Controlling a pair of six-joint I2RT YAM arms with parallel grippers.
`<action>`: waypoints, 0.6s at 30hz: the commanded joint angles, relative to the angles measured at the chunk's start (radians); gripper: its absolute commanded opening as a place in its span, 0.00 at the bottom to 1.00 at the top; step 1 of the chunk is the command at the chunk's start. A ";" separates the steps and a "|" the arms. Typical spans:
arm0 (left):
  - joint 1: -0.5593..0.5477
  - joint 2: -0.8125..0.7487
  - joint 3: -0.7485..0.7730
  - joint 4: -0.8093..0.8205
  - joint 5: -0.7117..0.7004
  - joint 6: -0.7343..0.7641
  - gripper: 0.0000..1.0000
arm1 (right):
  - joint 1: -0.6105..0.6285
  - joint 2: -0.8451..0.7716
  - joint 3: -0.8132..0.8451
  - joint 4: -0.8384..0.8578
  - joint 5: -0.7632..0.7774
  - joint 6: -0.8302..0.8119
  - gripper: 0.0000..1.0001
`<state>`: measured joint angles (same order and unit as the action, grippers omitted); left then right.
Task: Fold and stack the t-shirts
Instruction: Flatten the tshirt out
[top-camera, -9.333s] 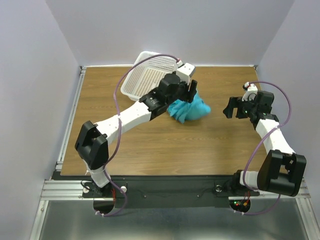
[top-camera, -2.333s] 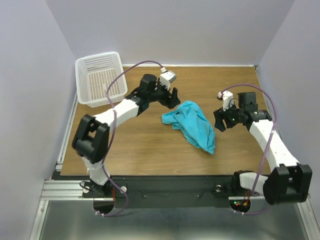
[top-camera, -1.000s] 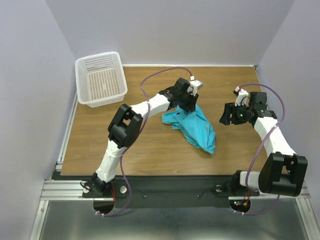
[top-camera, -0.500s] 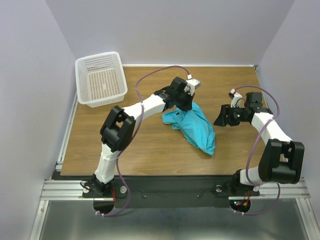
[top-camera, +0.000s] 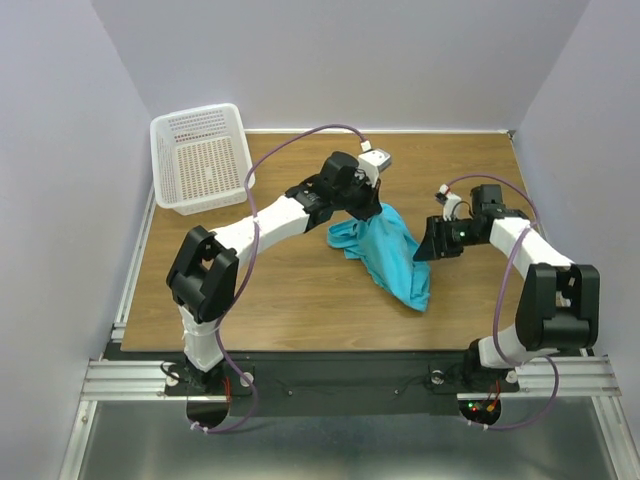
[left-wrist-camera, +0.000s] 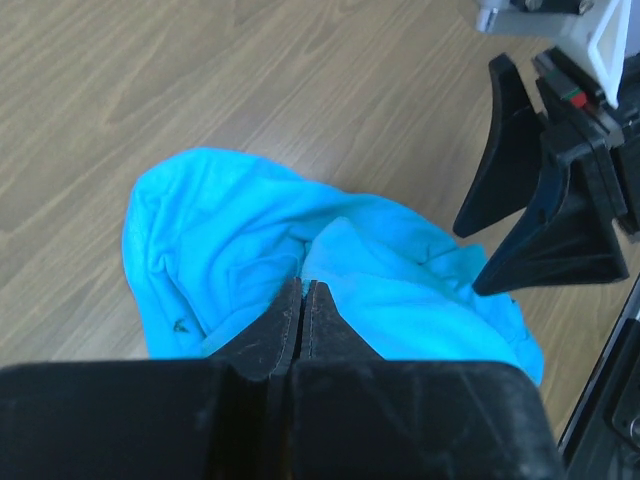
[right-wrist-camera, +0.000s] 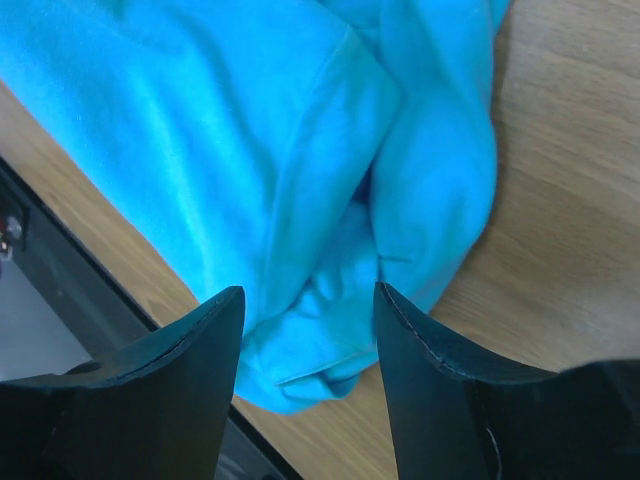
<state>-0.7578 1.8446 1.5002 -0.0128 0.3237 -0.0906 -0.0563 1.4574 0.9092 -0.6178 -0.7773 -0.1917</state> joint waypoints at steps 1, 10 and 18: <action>-0.003 -0.054 -0.031 0.047 -0.008 -0.009 0.00 | 0.018 0.055 0.086 -0.103 0.108 -0.074 0.59; -0.002 -0.100 -0.106 0.062 -0.025 -0.011 0.00 | 0.047 0.075 0.099 -0.227 0.133 -0.167 0.56; 0.008 -0.165 -0.155 0.070 -0.072 -0.018 0.00 | 0.093 0.161 0.132 -0.240 0.098 -0.169 0.21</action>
<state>-0.7574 1.7855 1.3712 0.0132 0.2852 -0.1020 0.0353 1.6016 0.9932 -0.8207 -0.6529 -0.3489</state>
